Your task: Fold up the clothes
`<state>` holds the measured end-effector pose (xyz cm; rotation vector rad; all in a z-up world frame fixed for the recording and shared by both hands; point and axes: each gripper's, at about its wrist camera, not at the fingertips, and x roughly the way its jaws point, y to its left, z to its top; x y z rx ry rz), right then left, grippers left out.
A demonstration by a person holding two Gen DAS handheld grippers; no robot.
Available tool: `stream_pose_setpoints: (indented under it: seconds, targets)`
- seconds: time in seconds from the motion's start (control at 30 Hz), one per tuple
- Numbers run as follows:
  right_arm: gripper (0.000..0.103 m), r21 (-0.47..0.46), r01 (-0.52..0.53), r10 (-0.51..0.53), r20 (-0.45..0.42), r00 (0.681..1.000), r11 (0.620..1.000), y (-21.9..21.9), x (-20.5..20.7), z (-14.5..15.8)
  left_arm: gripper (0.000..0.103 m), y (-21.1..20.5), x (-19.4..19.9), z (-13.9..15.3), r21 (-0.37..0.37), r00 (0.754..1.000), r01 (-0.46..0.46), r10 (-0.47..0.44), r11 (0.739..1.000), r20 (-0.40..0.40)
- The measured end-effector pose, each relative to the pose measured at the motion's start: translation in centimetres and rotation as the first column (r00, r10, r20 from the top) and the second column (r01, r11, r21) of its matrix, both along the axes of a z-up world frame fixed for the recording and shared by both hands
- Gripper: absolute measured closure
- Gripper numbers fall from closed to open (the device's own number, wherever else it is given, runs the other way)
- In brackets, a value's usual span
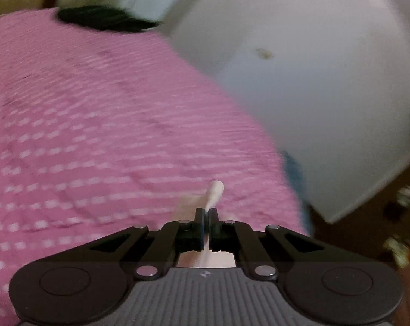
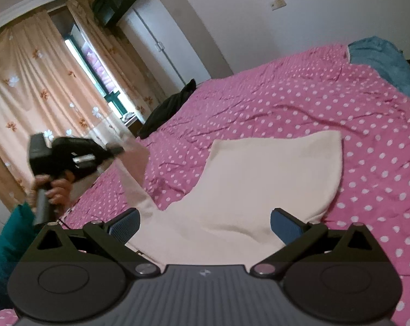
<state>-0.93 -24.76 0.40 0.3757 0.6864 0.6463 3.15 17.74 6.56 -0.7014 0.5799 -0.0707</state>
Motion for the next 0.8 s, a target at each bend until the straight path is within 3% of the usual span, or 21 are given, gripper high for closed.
stream_pose_setpoints:
  seconds: [0.13, 0.33, 0.43, 0.6, 0.77, 0.8]
  targets:
    - [0.000, 0.003, 0.034, -0.034, 0.019, 0.999, 0.999, -1.0, -0.5, 0.4, 0.100, -4.3, -0.5, 3.4, 0.027, 0.980, 0.165, -0.167, 0.986, 0.104]
    - [0.000, 0.032, 0.114, -0.115, 0.023, 0.993, 0.993, -3.3, -1.2, 0.6, 0.100, -11.2, -1.0, 5.7, 0.083, 0.897, 0.397, -0.406, 0.914, 0.174]
    - [0.000, 0.039, 0.165, -0.165, 0.015, 0.986, 0.986, -4.6, -1.4, 0.4, 0.100, -14.8, -0.8, 4.6, 0.082, 0.836, 0.522, -0.528, 0.849, 0.148]
    - [0.000, 0.032, 0.235, -0.236, 0.015, 0.972, 0.971, -6.4, -1.7, 0.5, 0.096, -19.2, 0.0, 1.3, 0.067, 0.726, 0.684, -0.687, 0.726, 0.035]
    - [0.000, 0.013, 0.273, -0.273, 0.033, 0.961, 0.962, -7.4, -1.8, 0.9, 0.083, -17.6, 0.0, 1.1, 0.104, 0.753, 0.653, -0.657, 0.750, 0.005]
    - [0.000, 0.004, 0.263, -0.263, 0.036, 0.964, 0.965, -7.2, -1.7, 1.0, 0.083, -17.0, 0.0, 1.0, 0.128, 0.768, 0.636, -0.640, 0.761, -0.010]
